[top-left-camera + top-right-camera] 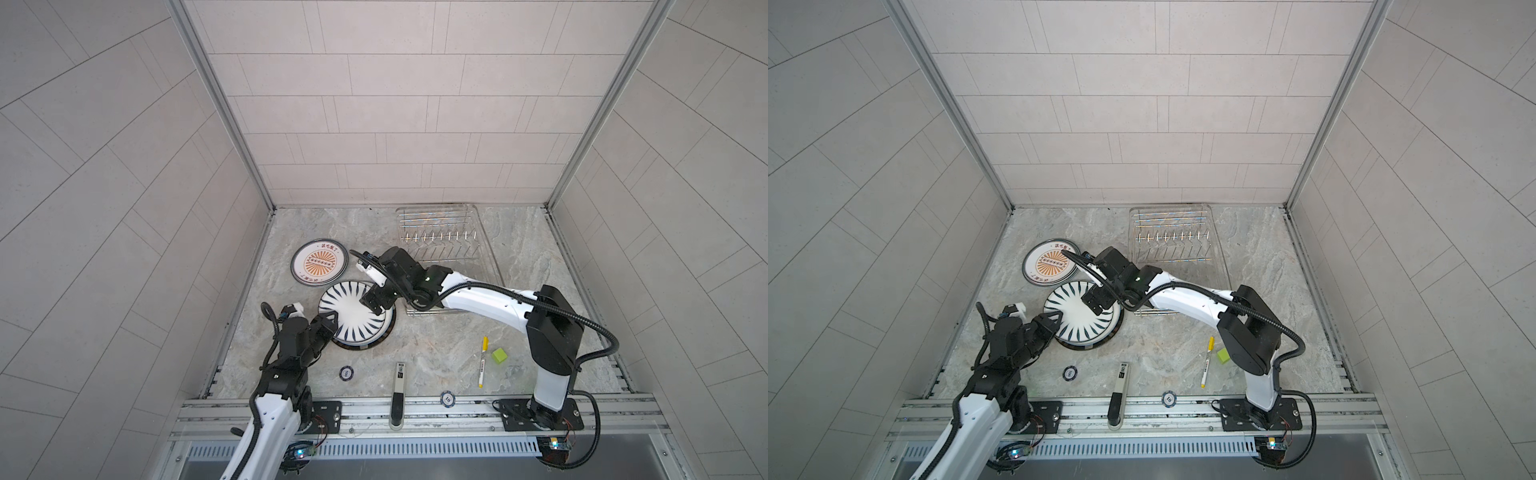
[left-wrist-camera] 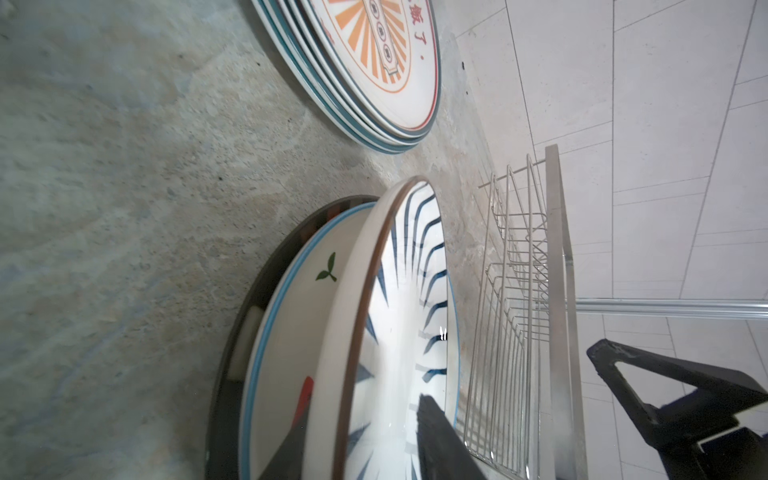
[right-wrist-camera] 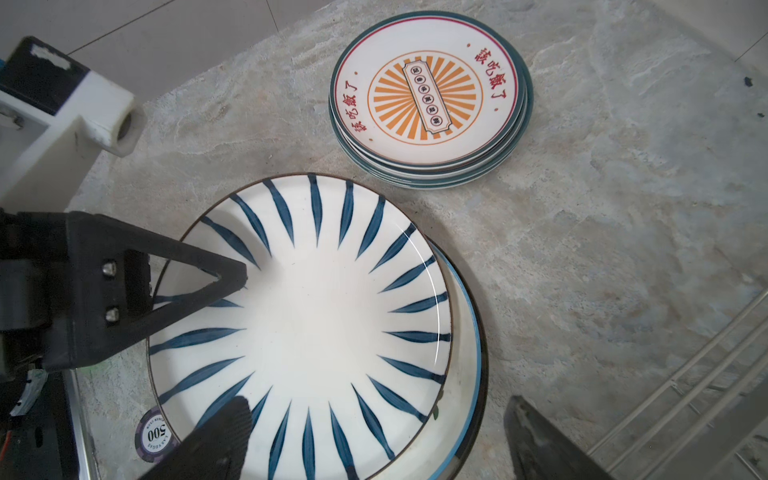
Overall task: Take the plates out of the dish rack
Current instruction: 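Lower the blue-striped plate flat onto the watermelon plate and release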
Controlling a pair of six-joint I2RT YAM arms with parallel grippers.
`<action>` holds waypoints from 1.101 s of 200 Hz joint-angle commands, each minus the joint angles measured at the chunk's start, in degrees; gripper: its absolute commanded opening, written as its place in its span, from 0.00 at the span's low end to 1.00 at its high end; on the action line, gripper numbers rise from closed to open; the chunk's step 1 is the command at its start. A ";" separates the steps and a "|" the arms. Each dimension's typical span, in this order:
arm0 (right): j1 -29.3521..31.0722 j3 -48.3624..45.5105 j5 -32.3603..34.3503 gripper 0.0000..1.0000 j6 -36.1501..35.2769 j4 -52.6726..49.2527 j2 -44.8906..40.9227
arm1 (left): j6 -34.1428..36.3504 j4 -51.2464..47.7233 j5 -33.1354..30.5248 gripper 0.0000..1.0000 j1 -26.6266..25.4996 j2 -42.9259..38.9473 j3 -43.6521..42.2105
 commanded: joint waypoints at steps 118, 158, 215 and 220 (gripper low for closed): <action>0.35 1.42 -1.02 0.96 0.93 -2.16 0.78 | 9.94 0.34 -7.17 0.48 0.24 5.52 4.06; 0.34 1.20 -0.73 0.95 0.88 -2.24 0.73 | 9.66 2.93 -6.02 0.48 0.25 7.63 3.67; 0.35 0.71 0.50 0.96 0.36 -1.26 -1.44 | 12.22 -0.48 -9.53 0.53 0.27 6.90 6.24; 0.35 0.28 1.07 0.97 0.26 -0.71 -2.32 | 12.54 -1.15 -9.80 0.57 0.23 6.56 6.90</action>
